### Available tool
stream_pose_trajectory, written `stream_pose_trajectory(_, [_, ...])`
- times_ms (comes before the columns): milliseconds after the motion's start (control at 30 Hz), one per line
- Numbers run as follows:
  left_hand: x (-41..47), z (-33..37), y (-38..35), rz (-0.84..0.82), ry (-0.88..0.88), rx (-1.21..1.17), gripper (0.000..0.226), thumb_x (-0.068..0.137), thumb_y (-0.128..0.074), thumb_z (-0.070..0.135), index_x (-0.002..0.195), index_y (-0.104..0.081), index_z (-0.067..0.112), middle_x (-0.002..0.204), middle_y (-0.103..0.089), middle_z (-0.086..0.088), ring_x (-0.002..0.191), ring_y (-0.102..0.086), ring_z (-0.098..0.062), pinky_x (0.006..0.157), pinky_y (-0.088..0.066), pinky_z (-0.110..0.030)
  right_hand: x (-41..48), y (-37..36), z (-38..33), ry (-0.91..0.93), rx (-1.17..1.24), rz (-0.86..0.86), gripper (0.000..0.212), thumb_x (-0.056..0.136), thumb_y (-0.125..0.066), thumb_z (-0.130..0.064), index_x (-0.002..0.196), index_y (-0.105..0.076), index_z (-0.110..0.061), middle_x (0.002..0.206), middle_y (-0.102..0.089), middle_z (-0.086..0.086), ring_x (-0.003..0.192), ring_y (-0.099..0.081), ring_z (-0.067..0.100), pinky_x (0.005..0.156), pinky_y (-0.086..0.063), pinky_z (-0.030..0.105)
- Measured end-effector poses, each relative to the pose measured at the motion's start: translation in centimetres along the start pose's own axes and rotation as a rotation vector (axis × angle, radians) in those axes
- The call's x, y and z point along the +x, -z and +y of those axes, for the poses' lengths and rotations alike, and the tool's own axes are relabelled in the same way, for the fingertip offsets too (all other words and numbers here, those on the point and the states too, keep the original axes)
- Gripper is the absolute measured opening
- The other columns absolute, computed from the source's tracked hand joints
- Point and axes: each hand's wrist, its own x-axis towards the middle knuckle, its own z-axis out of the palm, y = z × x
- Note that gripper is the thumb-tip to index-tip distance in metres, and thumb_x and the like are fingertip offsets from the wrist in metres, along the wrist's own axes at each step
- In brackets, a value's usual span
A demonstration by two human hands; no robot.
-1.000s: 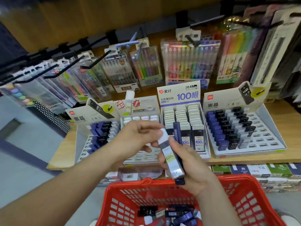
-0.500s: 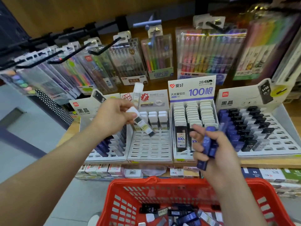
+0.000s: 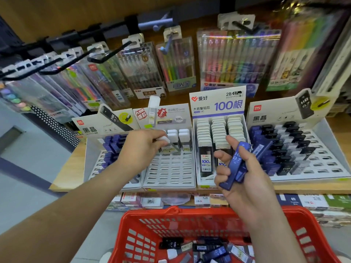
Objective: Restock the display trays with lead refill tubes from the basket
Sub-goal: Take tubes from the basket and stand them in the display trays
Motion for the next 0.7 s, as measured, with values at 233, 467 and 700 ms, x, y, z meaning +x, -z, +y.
stream_pose_trajectory(233, [0.4, 0.7, 0.2, -0.058, -0.100, 0.033, 0.005, 0.084, -0.072, 0.020, 0.086, -0.073, 0.016, 0.073, -0.066, 0.002, 0.072, -0.062, -0.018, 0.069, -0.051, -0.031, 0.0, 0.7, -0.1, -0.026, 0.028, -0.034, 0.036, 0.101, -0.040, -0.026, 0.126, -0.062, -0.012, 0.076, -0.060, 0.007, 0.046, -0.032, 0.009, 0.034, -0.030, 0.018])
stream_pose_trajectory(467, [0.3, 0.4, 0.1, -0.145, -0.093, 0.059, 0.014, 0.087, -0.067, 0.027, 0.083, -0.072, 0.015, 0.068, -0.064, 0.000, 0.067, -0.057, -0.019, 0.066, -0.049, -0.035, 0.1, 0.6, 0.0, -0.037, 0.047, -0.022, 0.037, 0.100, -0.038, -0.017, 0.124, -0.064, -0.007, 0.078, -0.059, 0.005, 0.052, -0.040, 0.010, 0.041, -0.036, 0.019])
stream_pose_trajectory(700, [-0.1, 0.7, -1.2, -0.080, -0.045, 0.086, 0.028, 0.095, -0.054, 0.012, 0.123, -0.062, 0.012, 0.108, -0.059, -0.010, 0.096, -0.057, -0.029, 0.083, -0.050, -0.037, -0.2, 0.2, 0.5, -0.093, -0.120, -0.072, 0.033, 0.102, -0.041, -0.027, 0.121, -0.068, -0.026, 0.078, -0.059, 0.009, 0.049, -0.036, 0.011, 0.037, -0.026, 0.018])
